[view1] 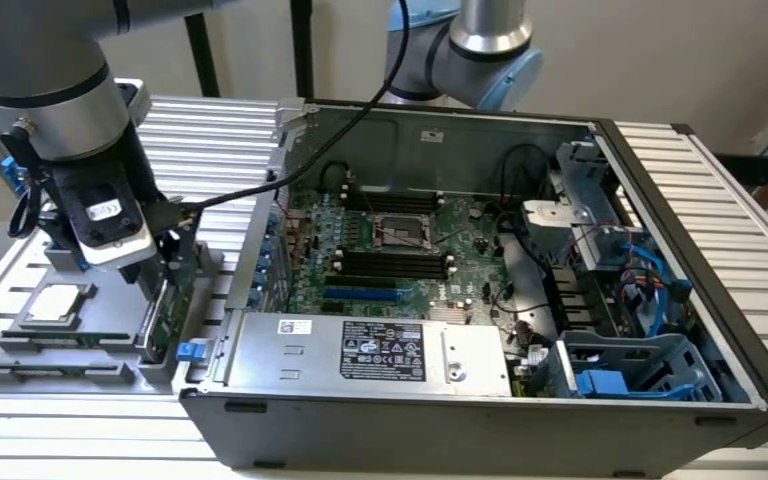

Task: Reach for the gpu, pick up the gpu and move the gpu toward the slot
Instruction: 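Pick up the gpu and move the gpu toward the slot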

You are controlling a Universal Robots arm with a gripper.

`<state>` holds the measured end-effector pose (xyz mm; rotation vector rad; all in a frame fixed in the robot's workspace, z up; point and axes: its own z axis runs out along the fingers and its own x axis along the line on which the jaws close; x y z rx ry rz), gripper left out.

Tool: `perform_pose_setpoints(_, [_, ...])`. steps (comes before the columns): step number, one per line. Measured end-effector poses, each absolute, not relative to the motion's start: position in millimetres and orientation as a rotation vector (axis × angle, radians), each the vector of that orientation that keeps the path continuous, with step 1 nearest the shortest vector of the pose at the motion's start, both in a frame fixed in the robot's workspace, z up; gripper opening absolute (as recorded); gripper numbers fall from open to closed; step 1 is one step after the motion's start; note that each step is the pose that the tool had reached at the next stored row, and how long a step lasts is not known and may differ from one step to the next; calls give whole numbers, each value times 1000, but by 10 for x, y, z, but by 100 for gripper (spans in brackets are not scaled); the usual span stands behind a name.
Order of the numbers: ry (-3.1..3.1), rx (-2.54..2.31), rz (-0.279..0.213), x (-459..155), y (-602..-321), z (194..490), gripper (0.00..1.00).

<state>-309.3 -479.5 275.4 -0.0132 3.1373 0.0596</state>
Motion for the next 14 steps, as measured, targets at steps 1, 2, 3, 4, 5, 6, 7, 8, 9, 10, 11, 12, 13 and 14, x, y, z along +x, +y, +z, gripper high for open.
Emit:
perform_pose_setpoints(1, [3137,-12,60,-3093,-4795,2737,48])
perform_pose_setpoints(2, [3137,-10,60,-3092,-4796,2718,48])
perform_pose_setpoints(3, [3137,-9,60,-3092,-4796,2700,48])
perform_pose_setpoints(4, [3137,-8,60,-3092,-4796,2681,48])
perform_pose_setpoints(5, [3137,-7,60,-3092,-4796,2663,48])
perform_pose_setpoints(6, [3137,-7,60,-3092,-4796,2646,48])
perform_pose_setpoints(7, [3137,-6,60,-3092,-4795,2628,48])
perform_pose_setpoints(8, [3137,-5,60,-3092,-4793,2609,48])
perform_pose_setpoints(9, [3137,-4,60,-3092,-4787,2591,48])
perform_pose_setpoints(10, [3137,-3,59,-3093,-4781,2573,48])
perform_pose_setpoints(11, [3137,-2,58,-3094,-4774,2554,48])
perform_pose_setpoints(12, [3137,-1,57,-3098,-4767,2538,48])
perform_pose_setpoints(13, [3137,0,55,-3102,-4763,2525,48])
perform_pose_setpoints(14, [3137,1,53,-3107,-4760,2515,48])
